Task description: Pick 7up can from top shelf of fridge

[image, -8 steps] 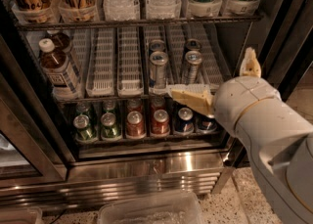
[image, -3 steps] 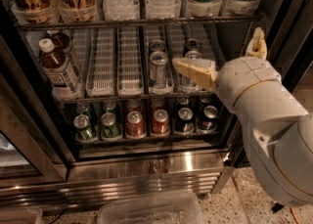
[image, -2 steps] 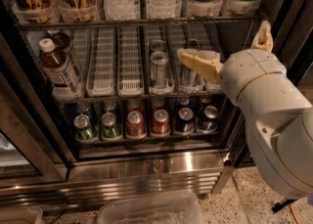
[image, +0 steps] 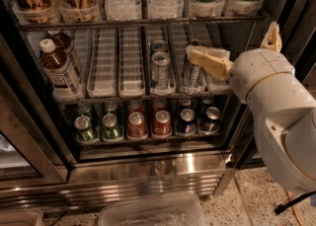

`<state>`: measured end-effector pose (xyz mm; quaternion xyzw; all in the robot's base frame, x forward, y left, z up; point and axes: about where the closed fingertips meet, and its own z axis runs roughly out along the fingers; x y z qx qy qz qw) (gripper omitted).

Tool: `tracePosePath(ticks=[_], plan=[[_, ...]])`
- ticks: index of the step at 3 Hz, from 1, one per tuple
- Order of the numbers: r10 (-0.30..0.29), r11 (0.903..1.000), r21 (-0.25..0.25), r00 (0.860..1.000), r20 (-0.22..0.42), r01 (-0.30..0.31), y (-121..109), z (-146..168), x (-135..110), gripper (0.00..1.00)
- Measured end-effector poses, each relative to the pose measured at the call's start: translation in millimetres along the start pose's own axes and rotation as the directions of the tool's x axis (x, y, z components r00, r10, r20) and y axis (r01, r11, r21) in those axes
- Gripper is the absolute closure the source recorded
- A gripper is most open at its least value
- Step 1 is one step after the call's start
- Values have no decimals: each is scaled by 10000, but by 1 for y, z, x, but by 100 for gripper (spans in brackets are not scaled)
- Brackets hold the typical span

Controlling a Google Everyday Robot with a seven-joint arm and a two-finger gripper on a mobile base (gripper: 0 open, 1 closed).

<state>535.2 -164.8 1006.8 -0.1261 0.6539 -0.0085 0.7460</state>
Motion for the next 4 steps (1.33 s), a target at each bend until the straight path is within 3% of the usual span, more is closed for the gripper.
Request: tracePosePath(ticks=[4], plan=[[-20,9984,568,9995,317,2,-18,1,-14,0]])
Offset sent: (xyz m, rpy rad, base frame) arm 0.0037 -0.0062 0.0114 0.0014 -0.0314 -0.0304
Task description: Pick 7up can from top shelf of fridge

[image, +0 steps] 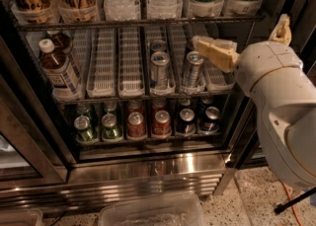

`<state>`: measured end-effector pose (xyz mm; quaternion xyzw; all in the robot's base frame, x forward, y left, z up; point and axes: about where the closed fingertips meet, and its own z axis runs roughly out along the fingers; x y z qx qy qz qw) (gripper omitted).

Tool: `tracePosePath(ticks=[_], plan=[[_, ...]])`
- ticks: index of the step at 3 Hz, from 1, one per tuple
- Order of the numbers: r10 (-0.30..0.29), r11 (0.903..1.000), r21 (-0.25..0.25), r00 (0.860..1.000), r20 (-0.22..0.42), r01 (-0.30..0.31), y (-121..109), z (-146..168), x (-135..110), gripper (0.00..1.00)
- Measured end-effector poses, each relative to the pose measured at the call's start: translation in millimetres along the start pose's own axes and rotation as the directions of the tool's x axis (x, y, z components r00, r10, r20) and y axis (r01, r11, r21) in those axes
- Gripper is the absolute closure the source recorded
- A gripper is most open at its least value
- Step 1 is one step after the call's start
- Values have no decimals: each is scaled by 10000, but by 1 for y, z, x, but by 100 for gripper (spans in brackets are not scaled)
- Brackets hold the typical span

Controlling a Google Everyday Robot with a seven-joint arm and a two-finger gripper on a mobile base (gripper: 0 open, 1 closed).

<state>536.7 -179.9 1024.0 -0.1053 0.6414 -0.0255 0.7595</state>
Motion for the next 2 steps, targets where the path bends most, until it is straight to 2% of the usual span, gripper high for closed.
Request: tracePosePath(ticks=[2], plan=[[462,9983,338,9988,188,-468,-10,-3,0,0]])
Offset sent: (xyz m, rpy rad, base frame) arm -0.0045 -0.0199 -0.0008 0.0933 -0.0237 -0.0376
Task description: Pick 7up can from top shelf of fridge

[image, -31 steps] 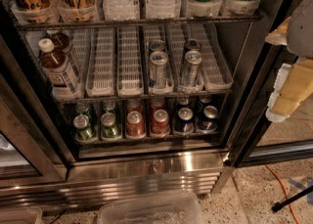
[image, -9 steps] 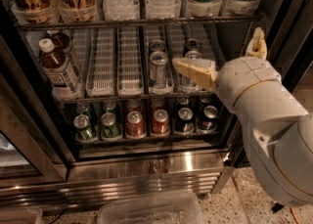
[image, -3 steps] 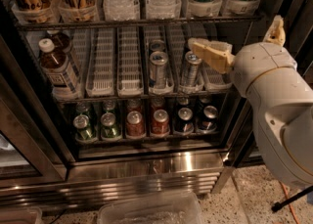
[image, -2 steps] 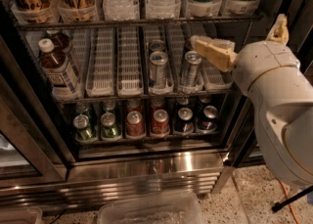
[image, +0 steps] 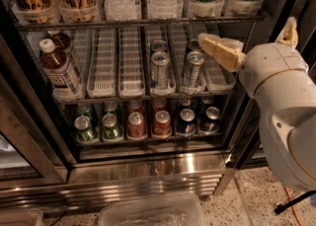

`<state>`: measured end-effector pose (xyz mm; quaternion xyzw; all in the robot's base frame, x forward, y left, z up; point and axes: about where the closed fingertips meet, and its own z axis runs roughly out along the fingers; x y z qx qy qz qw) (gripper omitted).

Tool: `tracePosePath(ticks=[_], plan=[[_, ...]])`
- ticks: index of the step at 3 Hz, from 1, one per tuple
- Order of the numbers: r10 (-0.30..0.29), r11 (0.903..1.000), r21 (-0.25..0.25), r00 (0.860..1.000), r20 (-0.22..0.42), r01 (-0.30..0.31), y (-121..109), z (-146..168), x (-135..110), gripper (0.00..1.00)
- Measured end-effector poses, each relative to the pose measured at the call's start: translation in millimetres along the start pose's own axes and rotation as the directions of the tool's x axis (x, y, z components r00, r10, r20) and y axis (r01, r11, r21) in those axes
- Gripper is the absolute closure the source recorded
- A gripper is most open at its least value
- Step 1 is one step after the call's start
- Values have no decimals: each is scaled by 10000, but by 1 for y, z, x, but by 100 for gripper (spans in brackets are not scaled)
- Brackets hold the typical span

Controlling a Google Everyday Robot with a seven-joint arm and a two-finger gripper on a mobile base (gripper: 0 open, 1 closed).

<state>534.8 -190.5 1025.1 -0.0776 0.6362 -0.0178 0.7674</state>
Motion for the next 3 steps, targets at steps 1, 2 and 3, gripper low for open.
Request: tracePosePath(ticks=[1,2,3], plan=[[225,9997,113,9997,-23,-225,-6,-6,3,0],[225,9997,113,9997,-23,-225,-6,-6,3,0],[629,9970,448,9980,112,-634,-20,-3,1,0]])
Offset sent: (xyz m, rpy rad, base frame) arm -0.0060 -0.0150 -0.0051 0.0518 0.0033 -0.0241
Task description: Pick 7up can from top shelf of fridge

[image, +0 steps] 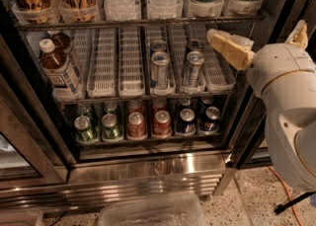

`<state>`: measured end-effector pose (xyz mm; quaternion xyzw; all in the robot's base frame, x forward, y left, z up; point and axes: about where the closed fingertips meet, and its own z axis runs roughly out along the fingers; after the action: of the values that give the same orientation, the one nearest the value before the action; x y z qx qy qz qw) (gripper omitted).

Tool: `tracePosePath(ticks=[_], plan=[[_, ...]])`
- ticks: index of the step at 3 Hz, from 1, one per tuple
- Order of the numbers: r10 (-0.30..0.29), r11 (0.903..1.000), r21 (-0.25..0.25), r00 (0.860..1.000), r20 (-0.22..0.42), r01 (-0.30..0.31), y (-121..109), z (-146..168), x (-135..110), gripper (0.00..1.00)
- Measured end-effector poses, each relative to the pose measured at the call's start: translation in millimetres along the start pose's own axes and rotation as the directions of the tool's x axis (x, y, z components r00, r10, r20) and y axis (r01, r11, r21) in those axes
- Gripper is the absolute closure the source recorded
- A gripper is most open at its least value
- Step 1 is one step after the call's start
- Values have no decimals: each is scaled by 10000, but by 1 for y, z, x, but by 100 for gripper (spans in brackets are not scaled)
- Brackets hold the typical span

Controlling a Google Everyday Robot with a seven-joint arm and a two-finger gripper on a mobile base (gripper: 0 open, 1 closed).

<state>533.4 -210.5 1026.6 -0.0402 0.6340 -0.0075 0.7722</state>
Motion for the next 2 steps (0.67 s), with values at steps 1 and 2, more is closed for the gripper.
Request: tracePosePath(ticks=[1,2], plan=[[0,10000,0,10000,0,0,0,0,0,2],[0,10000,0,10000,0,0,0,0,0,20]])
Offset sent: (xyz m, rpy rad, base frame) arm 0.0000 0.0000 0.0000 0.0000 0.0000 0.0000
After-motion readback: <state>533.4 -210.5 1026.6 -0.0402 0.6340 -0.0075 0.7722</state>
